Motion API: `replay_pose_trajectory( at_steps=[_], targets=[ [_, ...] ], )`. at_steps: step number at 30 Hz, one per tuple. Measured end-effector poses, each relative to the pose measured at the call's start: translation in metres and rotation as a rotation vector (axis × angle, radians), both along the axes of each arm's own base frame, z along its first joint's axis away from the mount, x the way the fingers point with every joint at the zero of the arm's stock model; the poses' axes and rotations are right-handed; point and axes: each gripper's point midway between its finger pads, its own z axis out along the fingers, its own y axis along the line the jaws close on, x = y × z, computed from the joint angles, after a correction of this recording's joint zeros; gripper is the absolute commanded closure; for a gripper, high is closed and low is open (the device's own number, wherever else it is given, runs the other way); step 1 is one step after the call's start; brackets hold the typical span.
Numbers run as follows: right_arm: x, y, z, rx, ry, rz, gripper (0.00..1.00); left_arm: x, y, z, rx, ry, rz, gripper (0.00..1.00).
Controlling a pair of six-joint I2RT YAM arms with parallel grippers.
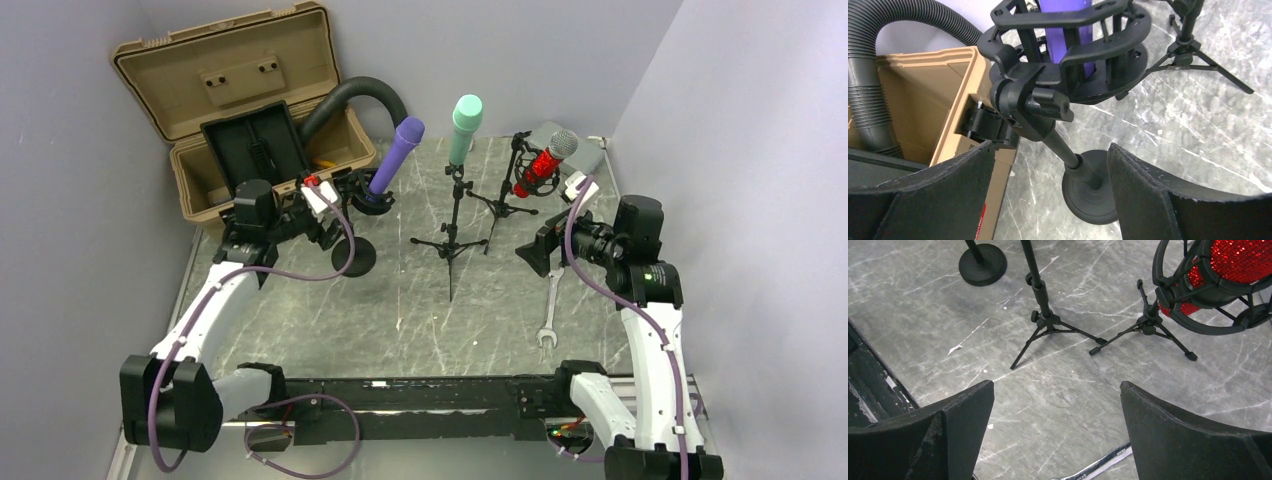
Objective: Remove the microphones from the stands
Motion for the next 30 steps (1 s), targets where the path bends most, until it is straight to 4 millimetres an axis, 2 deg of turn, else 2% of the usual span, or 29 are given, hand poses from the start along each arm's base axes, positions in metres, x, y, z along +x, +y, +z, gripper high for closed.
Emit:
replay_pose_trajectory(
  at_steps=[5,12,17,21,25,30],
  targets=[
    [-0.001,0.008,0.000,0.009,0.001,0.038,0.00,0.016,-0.002,-0.015,-0.008,-0.010,0.004,0.25],
    [-0.005,0.032,-0.011,-0.004,0.007,0.130,0.00,0.032,-0.007,-0.019,-0.048,-0.014,-0.007,0.45],
    [-0.008,0.047,-0.025,-0.049,0.019,0.177,0.00,0.028,-0.015,-0.020,-0.086,0.002,-0.050,0.72],
    [-0.006,0.050,-0.032,-0.079,0.027,0.183,0.00,0.020,-0.024,-0.022,-0.131,0.055,-0.096,1.00],
    [-0.007,0.054,-0.034,-0.095,0.021,0.200,0.00,0.013,-0.030,-0.020,-0.150,0.071,-0.137,1.00],
    [-0.011,0.066,-0.035,-0.104,0.010,0.253,0.00,0.001,-0.028,-0.020,-0.152,0.055,-0.142,1.00]
  ],
)
